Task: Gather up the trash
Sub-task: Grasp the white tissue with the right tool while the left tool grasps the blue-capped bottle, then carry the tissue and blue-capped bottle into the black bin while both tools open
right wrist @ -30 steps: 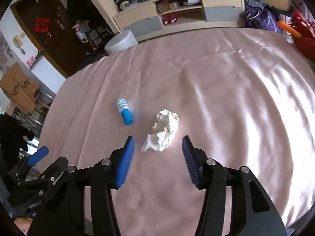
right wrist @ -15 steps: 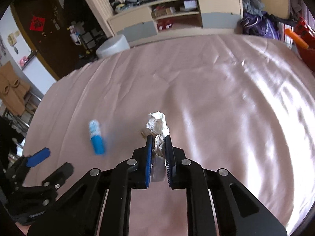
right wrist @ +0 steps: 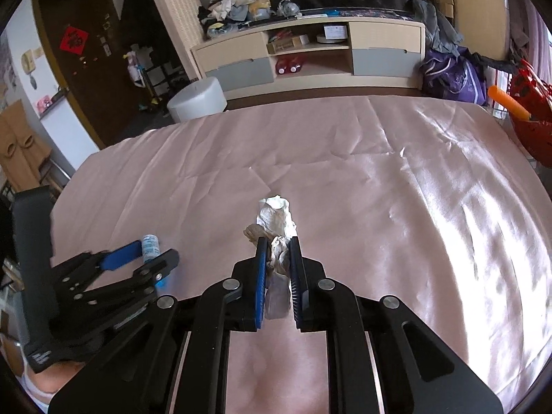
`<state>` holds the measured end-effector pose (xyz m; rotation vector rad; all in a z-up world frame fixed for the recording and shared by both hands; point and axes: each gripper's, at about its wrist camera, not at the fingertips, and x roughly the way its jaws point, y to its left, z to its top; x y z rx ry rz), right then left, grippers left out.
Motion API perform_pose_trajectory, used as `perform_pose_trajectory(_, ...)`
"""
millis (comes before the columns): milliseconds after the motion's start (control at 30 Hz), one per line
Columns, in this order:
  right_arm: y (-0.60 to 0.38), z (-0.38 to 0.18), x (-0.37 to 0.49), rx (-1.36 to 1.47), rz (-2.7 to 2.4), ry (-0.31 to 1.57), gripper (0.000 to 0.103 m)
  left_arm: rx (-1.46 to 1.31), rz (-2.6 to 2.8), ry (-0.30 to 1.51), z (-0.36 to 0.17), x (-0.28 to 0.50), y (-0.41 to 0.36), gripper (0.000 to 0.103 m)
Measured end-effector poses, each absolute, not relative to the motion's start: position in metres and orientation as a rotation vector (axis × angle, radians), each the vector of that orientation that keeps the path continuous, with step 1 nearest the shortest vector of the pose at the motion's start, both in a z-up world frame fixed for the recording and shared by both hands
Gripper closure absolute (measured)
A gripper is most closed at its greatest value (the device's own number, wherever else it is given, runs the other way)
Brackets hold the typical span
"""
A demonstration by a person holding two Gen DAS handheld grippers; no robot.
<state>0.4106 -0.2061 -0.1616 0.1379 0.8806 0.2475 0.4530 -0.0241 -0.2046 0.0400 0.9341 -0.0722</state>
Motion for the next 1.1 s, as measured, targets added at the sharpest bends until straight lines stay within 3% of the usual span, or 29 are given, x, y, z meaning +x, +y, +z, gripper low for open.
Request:
perform_pose_trajectory(67, -0.207, -0.16, 0.41, 0.136, 0.25, 0.877, 0.089, 0.059, -0.067, 0.929, -0.203, 0.454, -0.027, 0.079)
perform_pose_trajectory(200, -0.207, -0.156, 0.406, 0.125, 0.248, 0.883, 0.089, 0.075, -0.071, 0.935, -0.2, 0.454, -0.029, 0.084)
perform_pose_trajectory(800, -0.205, -0.067, 0.297, 0.113, 0.27, 0.797, 0.089, 0.059, -0.117, 0.797, -0.061, 0.317, -0.02, 0.086)
perform_pose_trajectory(1100, -0.2, -0.053, 0.215, 0.101, 0.317, 0.776, 0.089, 0.058, -0.15, 0.783, -0.05, 0.221, -0.01, 0.086)
